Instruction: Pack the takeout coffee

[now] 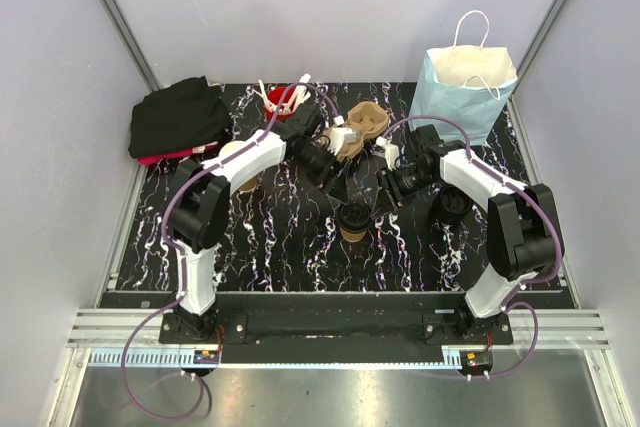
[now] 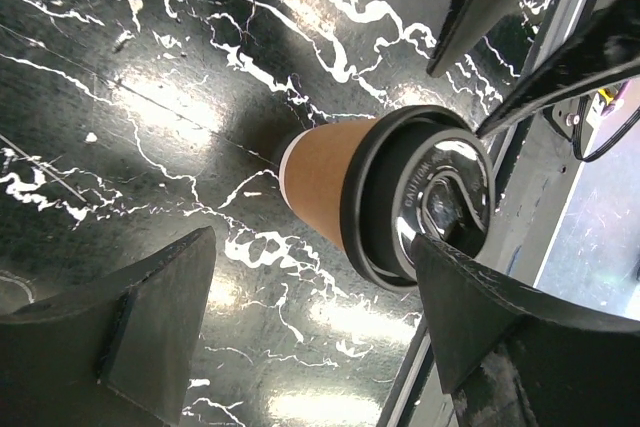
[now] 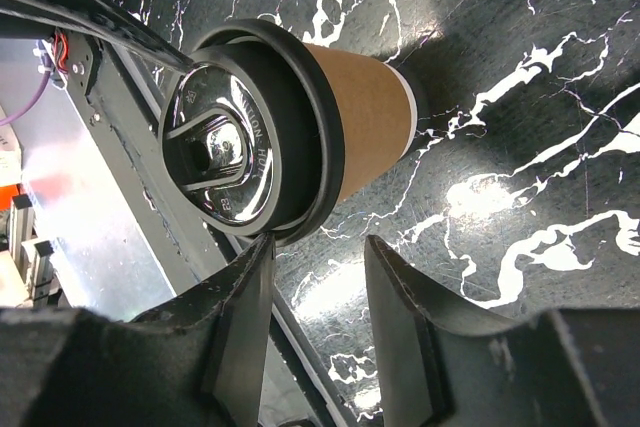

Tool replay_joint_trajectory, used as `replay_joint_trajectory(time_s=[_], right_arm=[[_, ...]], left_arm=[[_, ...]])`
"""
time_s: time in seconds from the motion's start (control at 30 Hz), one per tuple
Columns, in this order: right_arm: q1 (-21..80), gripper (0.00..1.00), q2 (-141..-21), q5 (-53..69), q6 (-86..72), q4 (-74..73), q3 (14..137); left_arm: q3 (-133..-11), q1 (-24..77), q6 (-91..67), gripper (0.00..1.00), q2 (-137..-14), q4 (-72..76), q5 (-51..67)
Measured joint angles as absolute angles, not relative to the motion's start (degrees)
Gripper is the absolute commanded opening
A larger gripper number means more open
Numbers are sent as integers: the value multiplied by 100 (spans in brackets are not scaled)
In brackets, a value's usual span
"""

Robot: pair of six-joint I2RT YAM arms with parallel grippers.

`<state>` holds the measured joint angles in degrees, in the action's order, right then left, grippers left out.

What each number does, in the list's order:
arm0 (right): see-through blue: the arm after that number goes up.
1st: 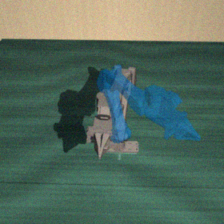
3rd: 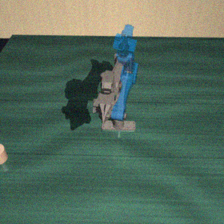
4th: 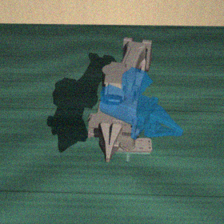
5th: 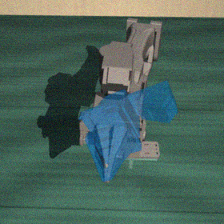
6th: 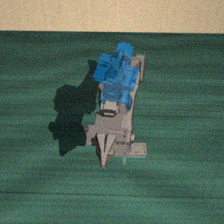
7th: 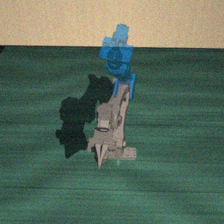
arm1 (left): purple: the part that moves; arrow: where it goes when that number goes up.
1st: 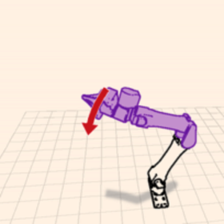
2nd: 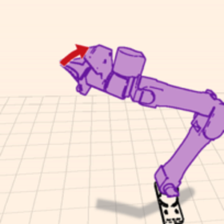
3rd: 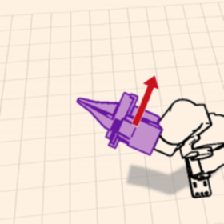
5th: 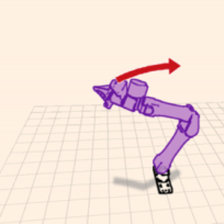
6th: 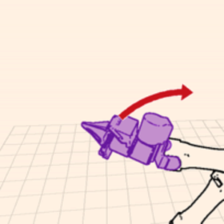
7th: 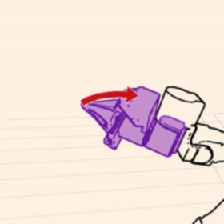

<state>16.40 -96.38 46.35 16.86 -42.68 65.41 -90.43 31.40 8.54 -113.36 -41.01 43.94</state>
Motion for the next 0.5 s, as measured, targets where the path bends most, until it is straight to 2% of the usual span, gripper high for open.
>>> replay_joint_trajectory(time_s=[0.5], right_arm=[[1640,49,-9933,4558,1568,-4128,6775]], left_arm=[[-9037,3269,847,82,-11378,-4104,4355]])
